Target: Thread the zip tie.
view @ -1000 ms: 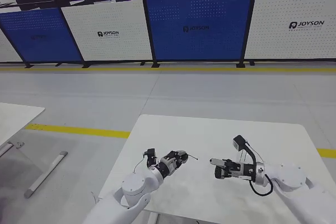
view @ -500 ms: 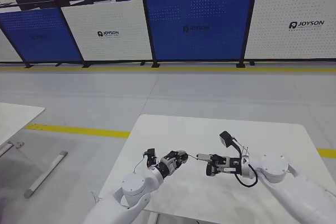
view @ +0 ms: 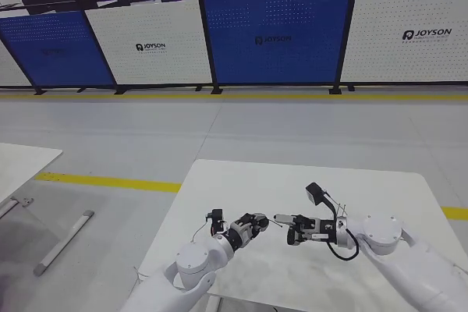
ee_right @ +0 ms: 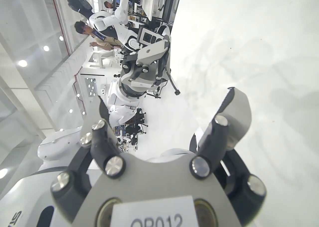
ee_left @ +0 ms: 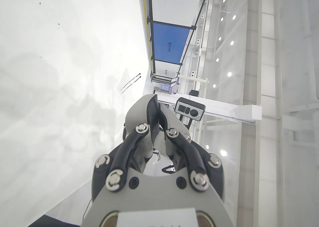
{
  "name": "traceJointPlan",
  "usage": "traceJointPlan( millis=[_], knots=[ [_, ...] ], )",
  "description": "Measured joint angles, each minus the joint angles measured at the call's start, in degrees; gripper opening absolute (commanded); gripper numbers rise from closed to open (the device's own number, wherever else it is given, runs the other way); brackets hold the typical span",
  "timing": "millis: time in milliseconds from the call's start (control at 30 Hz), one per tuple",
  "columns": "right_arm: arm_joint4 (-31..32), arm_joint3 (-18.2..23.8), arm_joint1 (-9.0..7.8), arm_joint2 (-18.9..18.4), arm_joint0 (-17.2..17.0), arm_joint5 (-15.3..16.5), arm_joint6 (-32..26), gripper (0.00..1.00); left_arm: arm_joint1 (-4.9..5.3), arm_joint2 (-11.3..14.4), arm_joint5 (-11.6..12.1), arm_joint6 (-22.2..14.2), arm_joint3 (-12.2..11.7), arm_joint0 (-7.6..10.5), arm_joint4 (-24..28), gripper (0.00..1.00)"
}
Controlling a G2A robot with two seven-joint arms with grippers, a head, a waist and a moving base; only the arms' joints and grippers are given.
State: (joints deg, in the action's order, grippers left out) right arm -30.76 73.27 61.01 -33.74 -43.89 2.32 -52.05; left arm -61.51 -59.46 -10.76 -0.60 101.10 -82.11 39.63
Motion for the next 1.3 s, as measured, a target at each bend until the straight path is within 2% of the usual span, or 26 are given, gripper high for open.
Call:
traceJointPlan(
  millis=[133, 267, 433, 500, 567, 633, 733, 833, 900, 933, 1300],
  knots=[
    [-0.87, -0.46, 0.06, -0.45, -0.99, 0.01, 0.14, 1.0, 0.01, -0.01, 0.0, -0.01, 0.01, -0.01, -0.02, 0.0],
    [-3.96, -3.97, 0.61, -1.49, -1.55, 2.22, -3.11, 1.0, 0.01, -0.01, 0.01, -0.01, 0.01, -0.01, -0.03, 0.0],
    [-4.28, -5.9, 1.48, -1.66, -1.4, 3.11, -4.21, 1.0, 0.01, -0.01, 0.01, -0.01, 0.01, -0.01, -0.03, 0.0],
    [-3.91, -6.23, 1.76, -1.81, -1.27, 3.07, -4.35, 0.72, 0.01, -0.01, 0.01, -0.01, 0.01, -0.01, -0.03, 0.0],
    [-3.73, -6.48, 1.98, -2.13, -1.17, 2.95, -4.38, 0.69, 0.01, -0.01, 0.01, -0.01, 0.01, -0.01, -0.03, 0.0],
    [-3.64, -6.62, 2.2, -2.34, -1.13, 2.76, -4.34, 0.47, 0.01, -0.01, 0.01, -0.01, 0.01, -0.01, -0.03, 0.0],
    [-3.32, -6.7, 2.62, -2.45, -1.05, 2.42, -4.43, 0.35, 0.01, -0.01, 0.01, -0.01, 0.01, -0.01, -0.03, 0.0],
    [-2.96, -7.05, 3.08, -2.55, -0.9, 2.11, -4.75, 0.16, 0.01, -0.01, 0.01, -0.01, 0.01, -0.01, -0.03, 0.0],
    [-2.83, -7.36, 3.31, -2.66, -0.8, 1.96, -4.99, 0.11, 0.01, -0.01, 0.01, -0.01, 0.01, -0.01, -0.03, 0.0],
    [-2.83, -7.53, 3.42, -2.73, -0.75, 1.88, -5.15, 0.0, 0.01, -0.01, 0.01, -0.01, 0.01, -0.01, -0.03, 0.0],
    [-2.14, -9.29, 4.71, -3.53, -0.15, 0.98, -6.44, 0.0, 0.01, -0.01, 0.01, -0.01, 0.01, -0.01, -0.02, 0.0]
  ],
)
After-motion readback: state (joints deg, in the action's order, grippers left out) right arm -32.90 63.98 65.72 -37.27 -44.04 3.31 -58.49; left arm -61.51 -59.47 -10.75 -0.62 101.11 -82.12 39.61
